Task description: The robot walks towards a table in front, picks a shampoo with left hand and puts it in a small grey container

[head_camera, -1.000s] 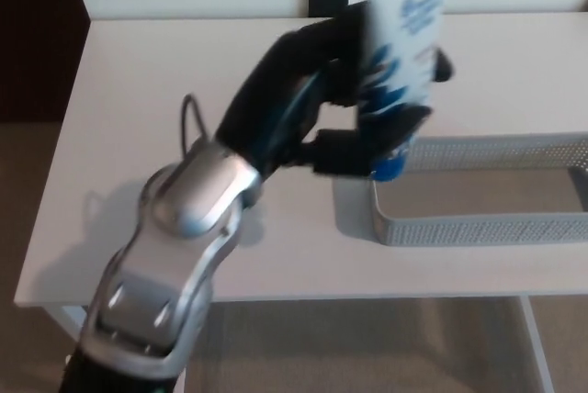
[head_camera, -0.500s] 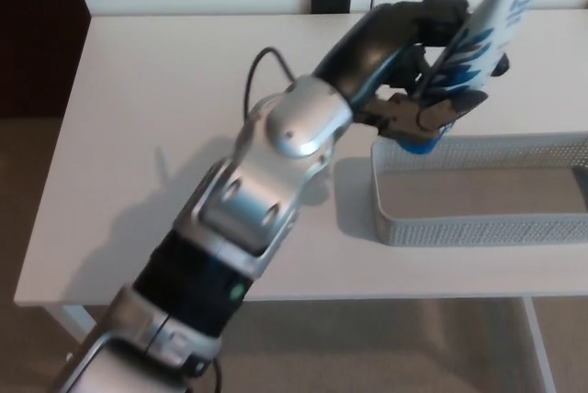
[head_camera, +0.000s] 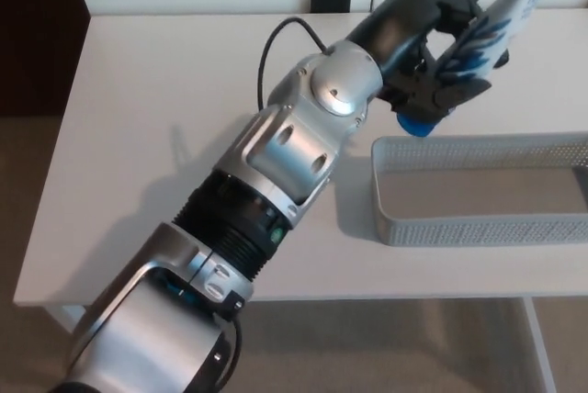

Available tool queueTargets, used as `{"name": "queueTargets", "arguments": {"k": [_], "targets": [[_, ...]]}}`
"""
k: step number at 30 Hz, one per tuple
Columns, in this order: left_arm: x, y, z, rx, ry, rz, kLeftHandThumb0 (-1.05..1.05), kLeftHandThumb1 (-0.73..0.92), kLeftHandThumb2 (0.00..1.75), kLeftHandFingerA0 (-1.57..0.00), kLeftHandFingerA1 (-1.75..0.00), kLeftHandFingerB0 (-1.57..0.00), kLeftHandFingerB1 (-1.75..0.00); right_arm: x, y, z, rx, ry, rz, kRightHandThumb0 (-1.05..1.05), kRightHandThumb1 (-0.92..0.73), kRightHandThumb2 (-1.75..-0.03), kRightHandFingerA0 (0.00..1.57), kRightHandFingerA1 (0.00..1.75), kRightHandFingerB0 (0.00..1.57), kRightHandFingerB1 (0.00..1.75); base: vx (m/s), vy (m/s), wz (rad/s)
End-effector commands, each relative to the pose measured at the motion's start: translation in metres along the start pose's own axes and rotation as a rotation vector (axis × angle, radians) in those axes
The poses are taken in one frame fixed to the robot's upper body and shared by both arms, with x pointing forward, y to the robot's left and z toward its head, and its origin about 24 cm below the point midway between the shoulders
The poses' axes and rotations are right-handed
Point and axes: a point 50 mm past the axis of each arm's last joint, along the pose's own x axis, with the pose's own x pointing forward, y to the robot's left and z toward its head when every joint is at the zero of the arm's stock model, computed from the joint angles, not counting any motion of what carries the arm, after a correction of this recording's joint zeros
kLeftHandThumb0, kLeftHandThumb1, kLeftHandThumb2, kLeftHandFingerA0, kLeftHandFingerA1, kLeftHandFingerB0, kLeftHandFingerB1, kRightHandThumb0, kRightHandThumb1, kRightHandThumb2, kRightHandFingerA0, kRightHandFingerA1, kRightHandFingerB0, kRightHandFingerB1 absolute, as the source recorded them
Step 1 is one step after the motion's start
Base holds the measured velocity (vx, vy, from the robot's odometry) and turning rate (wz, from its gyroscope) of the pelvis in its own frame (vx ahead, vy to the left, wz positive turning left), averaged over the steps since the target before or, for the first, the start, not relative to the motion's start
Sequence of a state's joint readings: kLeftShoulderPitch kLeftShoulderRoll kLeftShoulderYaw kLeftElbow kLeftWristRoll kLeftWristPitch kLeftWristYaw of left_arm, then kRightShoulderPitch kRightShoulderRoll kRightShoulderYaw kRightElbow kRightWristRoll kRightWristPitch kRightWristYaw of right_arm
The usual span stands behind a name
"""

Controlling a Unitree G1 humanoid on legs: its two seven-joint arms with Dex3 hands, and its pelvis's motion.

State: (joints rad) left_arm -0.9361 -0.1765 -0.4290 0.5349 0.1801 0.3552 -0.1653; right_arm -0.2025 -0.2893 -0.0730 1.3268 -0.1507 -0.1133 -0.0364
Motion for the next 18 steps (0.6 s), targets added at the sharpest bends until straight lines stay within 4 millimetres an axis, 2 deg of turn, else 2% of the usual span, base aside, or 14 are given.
{"name": "queueTargets", "arguments": {"k": [1,2,3,4,5,6,7,11,13,14,16,17,18], "targets": [[0.002,-0.007,-0.002,0.088,0.041,-0.037,-0.18,0.77,0.66,-1.16,-0.93,-0.84,-0.52,0.001,-0.003,0.007,-0.003,-0.011,-0.006,-0.30,-0.70,-0.60,0.71,0.45,0.58,0.41,0.00,0.000,0.00],[0.002,-0.009,-0.004,0.106,0.067,-0.067,-0.27,0.75,0.63,-1.06,-0.67,-0.65,-0.41,0.002,-0.002,0.008,-0.009,-0.017,-0.006,-0.30,-0.70,-0.60,0.71,0.45,0.58,0.41,0.00,0.000,0.00],[0.001,-0.013,-0.011,0.117,0.112,-0.145,-0.49,0.61,0.59,-0.41,-0.39,-0.26,-0.29,0.002,-0.002,0.009,-0.008,-0.023,-0.008,-0.29,-0.68,-0.59,0.70,0.46,0.57,0.41,0.00,0.000,0.00],[0.000,-0.014,-0.013,0.121,0.131,-0.178,-0.49,0.61,0.59,-0.41,-0.39,-0.26,-0.29,0.002,-0.002,0.010,-0.007,-0.025,-0.009,-0.29,-0.68,-0.59,0.70,0.46,0.57,0.41,0.00,0.000,0.00],[0.000,-0.015,-0.017,0.127,0.154,-0.223,-0.67,0.46,0.78,-0.21,-0.44,-0.06,-0.34,0.002,-0.002,0.012,-0.008,-0.030,-0.009,-0.29,-0.68,-0.59,0.69,0.45,0.57,0.41,0.00,0.000,0.00],[-0.001,-0.015,-0.020,0.131,0.169,-0.258,-0.70,0.53,0.57,-0.22,-0.33,-0.05,-0.22,0.002,-0.002,0.013,-0.005,-0.034,-0.009,-0.29,-0.68,-0.59,0.69,0.46,0.57,0.41,0.00,0.000,0.00],[-0.001,-0.016,-0.023,0.151,0.192,-0.290,-0.83,0.47,0.88,0.00,-0.14,0.00,0.00,0.002,-0.002,0.014,0.001,-0.036,-0.006,-0.27,-0.69,-0.60,0.68,0.45,0.58,0.41,0.00,0.000,0.00],[-0.001,-0.016,-0.029,0.180,0.245,-0.332,-0.85,0.46,0.90,0.00,-0.11,0.00,0.00,0.003,-0.003,0.018,0.003,-0.039,-0.006,-0.28,-0.70,-0.60,0.68,0.45,0.58,0.41,0.00,0.000,0.00],[-0.002,-0.015,-0.031,0.193,0.246,-0.353,-0.86,0.45,0.93,-0.01,-0.16,0.00,0.00,0.004,-0.003,0.021,0.011,-0.043,-0.010,-0.28,-0.70,-0.60,0.69,0.45,0.58,0.41,0.00,0.000,0.00],[-0.002,-0.015,-0.031,0.200,0.247,-0.359,-1.01,0.62,0.60,-0.04,-0.30,0.00,-0.02,0.004,-0.003,0.021,0.011,-0.044,-0.011,-0.28,-0.70,-0.60,0.69,0.45,0.58,0.41,0.00,0.000,0.00],[-0.003,-0.013,-0.031,0.218,0.244,-0.364,-1.05,0.63,0.64,-0.08,-0.30,0.00,-0.06,0.004,-0.003,0.023,0.009,-0.046,-0.013,-0.29,-0.70,-0.60,0.70,0.45,0.58,0.41,0.00,0.000,0.00],[-0.003,-0.013,-0.032,0.195,0.246,-0.371,-1.05,0.59,0.72,-0.06,-0.27,0.00,-0.06,0.004,-0.003,0.024,0.010,-0.049,-0.014,-0.28,-0.70,-0.61,0.71,0.46,0.58,0.42,0.00,0.000,0.00],[-0.004,-0.012,-0.033,0.190,0.247,-0.374,-1.05,0.61,0.71,-0.08,-0.28,0.00,-0.06,0.004,-0.003,0.024,0.011,-0.050,-0.013,-0.28,-0.71,-0.61,0.71,0.46,0.58,0.42,0.00,0.000,0.00]]}}
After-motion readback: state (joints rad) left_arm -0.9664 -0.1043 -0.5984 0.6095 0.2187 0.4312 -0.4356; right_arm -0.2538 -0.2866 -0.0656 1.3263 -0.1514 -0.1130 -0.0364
